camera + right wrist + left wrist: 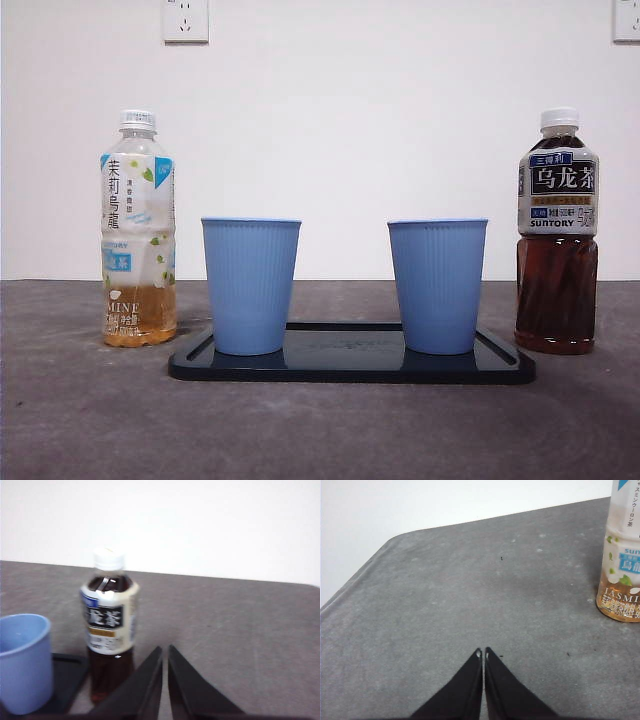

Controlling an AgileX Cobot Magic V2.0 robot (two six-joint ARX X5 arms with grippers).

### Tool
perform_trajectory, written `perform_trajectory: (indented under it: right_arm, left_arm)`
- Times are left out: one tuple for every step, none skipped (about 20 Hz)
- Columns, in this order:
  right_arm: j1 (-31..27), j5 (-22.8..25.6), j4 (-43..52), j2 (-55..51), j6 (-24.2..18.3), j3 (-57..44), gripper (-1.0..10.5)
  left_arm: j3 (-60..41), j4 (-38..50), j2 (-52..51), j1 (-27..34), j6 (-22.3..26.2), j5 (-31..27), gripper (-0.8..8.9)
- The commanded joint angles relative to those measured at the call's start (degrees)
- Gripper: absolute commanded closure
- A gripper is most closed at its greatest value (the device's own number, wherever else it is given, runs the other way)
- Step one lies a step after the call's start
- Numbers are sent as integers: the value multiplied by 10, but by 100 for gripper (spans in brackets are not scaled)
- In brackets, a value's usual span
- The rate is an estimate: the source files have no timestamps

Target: Pour the drink into the cup

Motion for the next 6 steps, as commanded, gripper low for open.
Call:
perform_trajectory:
  right_arm:
    - [-12, 0, 19, -23, -12, -24, 930]
    - [-16, 0, 25, -28, -12, -33, 931]
    - [-19, 0, 30, -34, -12, -43, 930]
    - [-21, 0, 32, -39, -12, -51, 930]
    - [-23, 0, 33, -43, -12, -58, 931]
    - [-24, 0, 36, -46, -12, -64, 931]
  left_arm:
    - [-9, -6, -1, 1, 3, -2, 806]
    - [-9, -6, -1, 1, 3, -2, 806]
    - [-9, -6, -1, 1, 3, -2, 806]
    - [-9, -6, -1, 1, 3, -2, 806]
    - [-9, -6, -1, 1, 3, -2, 806]
    - [-9, -6, -1, 1, 3, -2, 806]
